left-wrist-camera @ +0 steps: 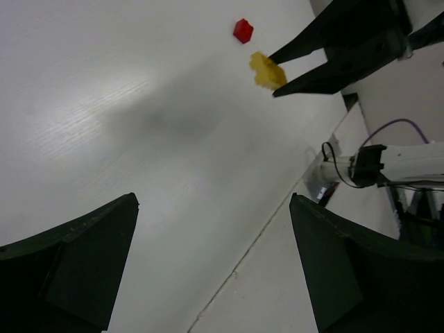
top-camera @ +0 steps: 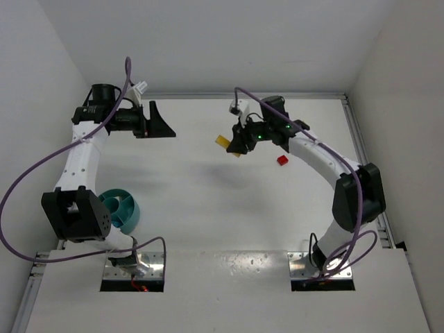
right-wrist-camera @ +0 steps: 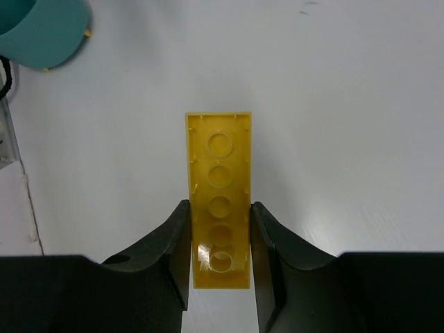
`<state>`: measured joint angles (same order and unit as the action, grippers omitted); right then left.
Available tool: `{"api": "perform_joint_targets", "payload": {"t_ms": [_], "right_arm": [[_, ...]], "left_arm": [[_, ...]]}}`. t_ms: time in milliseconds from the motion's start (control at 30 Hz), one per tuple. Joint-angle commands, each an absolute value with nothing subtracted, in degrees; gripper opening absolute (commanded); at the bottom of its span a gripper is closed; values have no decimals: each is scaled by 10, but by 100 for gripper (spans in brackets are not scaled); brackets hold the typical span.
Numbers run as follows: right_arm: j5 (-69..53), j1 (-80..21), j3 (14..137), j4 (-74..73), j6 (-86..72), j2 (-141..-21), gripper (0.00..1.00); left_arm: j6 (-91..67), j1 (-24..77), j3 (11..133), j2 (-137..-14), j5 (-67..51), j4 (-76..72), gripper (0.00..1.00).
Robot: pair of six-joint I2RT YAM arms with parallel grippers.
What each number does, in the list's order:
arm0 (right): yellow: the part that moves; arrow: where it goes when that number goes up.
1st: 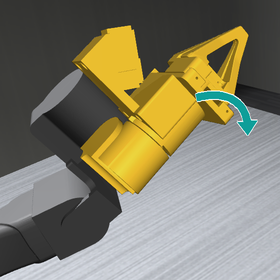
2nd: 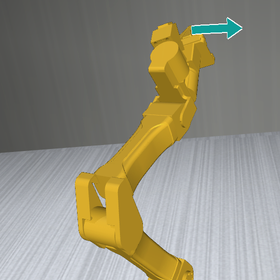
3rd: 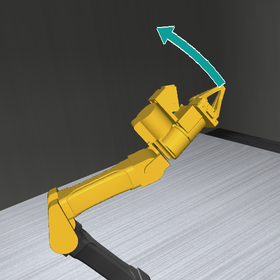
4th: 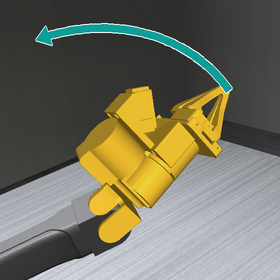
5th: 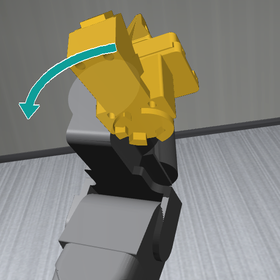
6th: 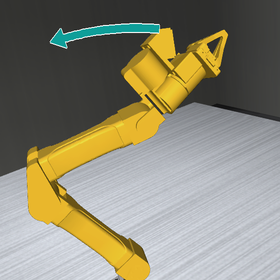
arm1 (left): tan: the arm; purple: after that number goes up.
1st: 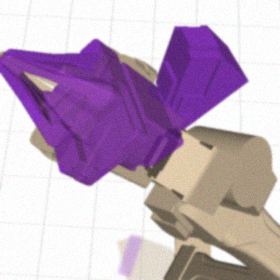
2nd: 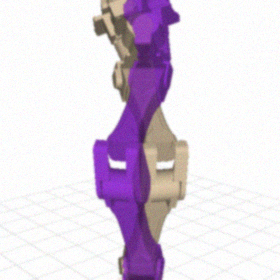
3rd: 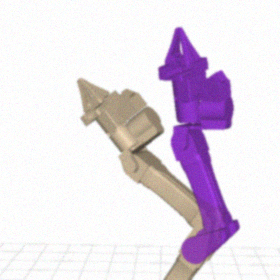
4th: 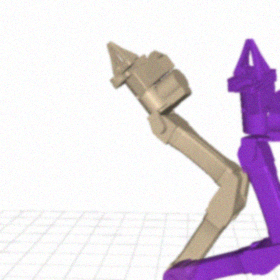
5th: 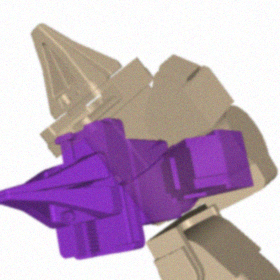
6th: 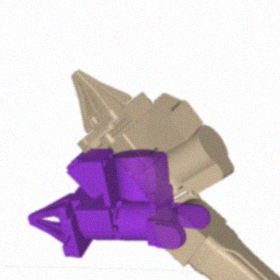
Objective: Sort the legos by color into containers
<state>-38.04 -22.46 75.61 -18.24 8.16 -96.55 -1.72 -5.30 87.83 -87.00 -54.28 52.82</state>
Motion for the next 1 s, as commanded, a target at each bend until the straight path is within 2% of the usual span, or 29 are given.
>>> {"api": "perform_joint_targets", "payload": {"t_ms": [0,133,367,967], "right_arm": [[-367,-260,757,-87,63,-947,6],[-353,-306,777,-72,72,-958,6],[-322,-376,806,-77,143,-963,6],[-272,-442,847,-99,183,-996,5]], "left_arm": [[-70,-52,854,-856,-618,498,96],[-102,-52,804,-846,-628,472,92],[-151,-40,745,-840,-655,427,76],[-156,-27,711,-830,-691,410,61]]}}
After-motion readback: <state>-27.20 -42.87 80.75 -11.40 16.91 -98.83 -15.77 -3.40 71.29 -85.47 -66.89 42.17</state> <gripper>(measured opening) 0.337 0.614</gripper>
